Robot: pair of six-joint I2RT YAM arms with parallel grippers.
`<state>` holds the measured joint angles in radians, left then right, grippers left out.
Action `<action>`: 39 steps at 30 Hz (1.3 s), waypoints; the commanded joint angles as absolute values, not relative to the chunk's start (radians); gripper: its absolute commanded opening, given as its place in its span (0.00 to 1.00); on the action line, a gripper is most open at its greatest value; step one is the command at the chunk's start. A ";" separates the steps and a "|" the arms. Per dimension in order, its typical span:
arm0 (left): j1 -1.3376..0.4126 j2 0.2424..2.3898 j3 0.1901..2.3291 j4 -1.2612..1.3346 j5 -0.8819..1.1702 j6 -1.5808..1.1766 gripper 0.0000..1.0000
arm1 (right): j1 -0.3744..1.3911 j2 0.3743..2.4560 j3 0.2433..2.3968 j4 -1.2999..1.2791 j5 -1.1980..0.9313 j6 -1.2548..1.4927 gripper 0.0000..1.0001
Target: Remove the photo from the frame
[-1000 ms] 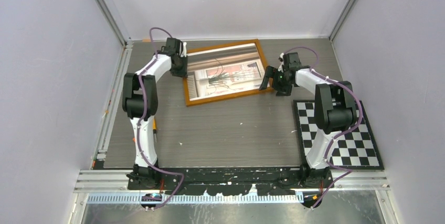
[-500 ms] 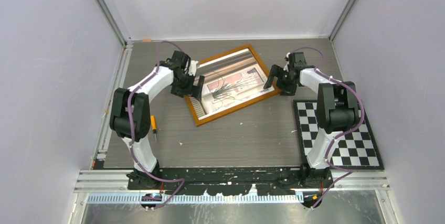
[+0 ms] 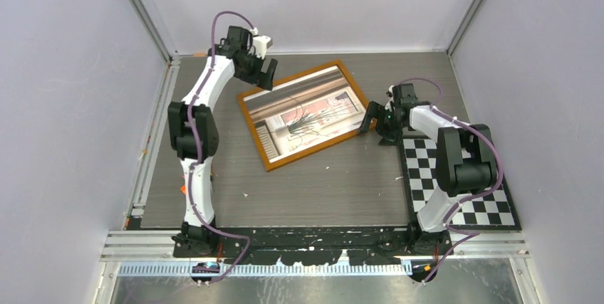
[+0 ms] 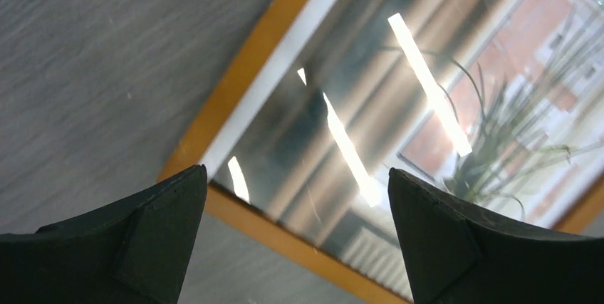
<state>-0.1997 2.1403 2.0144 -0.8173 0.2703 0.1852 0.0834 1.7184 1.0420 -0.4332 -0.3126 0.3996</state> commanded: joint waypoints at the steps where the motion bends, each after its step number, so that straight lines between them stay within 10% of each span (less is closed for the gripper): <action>1: -0.191 2.308 2.219 -0.910 0.310 0.225 1.00 | 0.096 1.704 1.007 -0.418 -0.378 0.409 1.00; 17: -0.175 2.549 2.410 -0.941 0.262 0.292 1.00 | 0.149 1.858 1.062 -0.340 -0.367 0.432 1.00; 39: -0.257 1.945 1.424 -0.775 0.536 0.248 0.90 | 0.148 2.079 1.355 -0.306 -0.318 0.447 1.00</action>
